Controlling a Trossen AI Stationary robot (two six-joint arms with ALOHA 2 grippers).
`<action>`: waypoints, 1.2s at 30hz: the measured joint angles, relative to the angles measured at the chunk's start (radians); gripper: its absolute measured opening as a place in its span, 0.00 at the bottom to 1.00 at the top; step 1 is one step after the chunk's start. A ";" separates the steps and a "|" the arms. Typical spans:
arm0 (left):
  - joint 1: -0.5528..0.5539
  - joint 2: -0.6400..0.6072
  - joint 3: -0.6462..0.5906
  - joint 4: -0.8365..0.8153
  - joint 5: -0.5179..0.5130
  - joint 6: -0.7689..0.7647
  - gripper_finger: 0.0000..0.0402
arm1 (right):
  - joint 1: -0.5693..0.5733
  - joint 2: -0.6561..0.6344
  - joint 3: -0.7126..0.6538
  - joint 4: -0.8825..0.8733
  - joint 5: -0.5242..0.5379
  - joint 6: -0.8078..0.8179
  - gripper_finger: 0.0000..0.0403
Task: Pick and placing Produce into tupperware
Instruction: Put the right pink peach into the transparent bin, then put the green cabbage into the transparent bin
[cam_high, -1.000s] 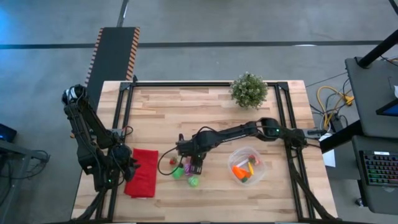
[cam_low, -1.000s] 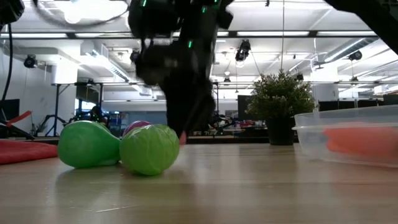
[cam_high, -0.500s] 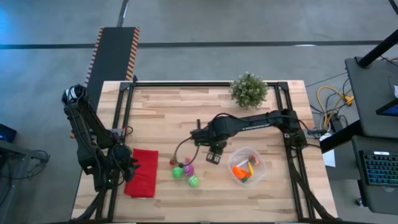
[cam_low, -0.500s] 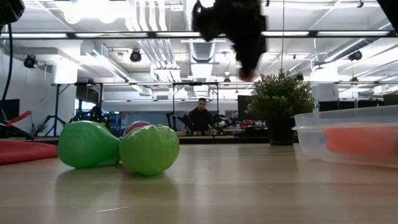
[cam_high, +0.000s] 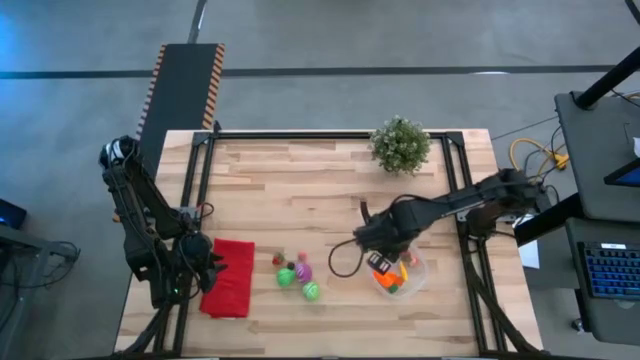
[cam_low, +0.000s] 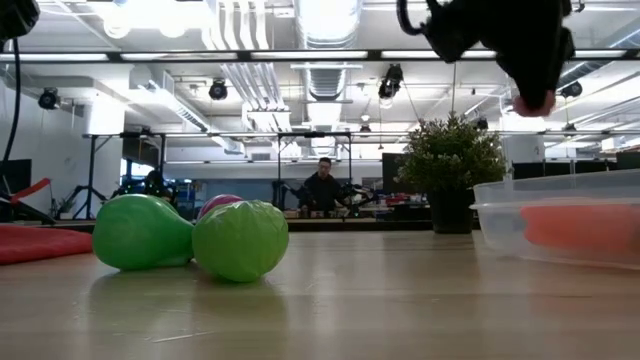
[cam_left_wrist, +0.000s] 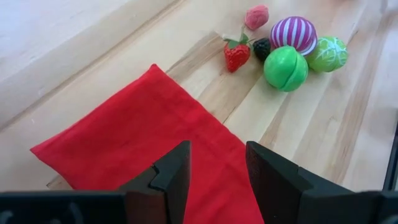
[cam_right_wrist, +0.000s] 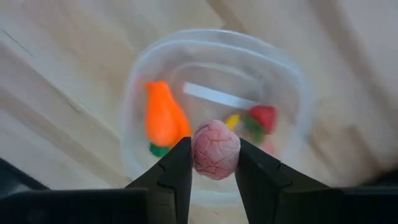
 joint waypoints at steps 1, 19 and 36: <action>0.000 0.000 0.000 0.000 0.000 0.000 0.35 | 0.003 -0.008 -0.032 0.041 -0.008 0.022 0.25; 0.000 -0.002 0.000 0.009 0.004 -0.003 0.35 | -0.007 0.051 -0.328 0.347 -0.044 0.125 0.29; 0.000 0.000 0.000 0.008 0.005 -0.004 0.35 | -0.007 0.028 -0.099 0.235 0.002 0.046 0.66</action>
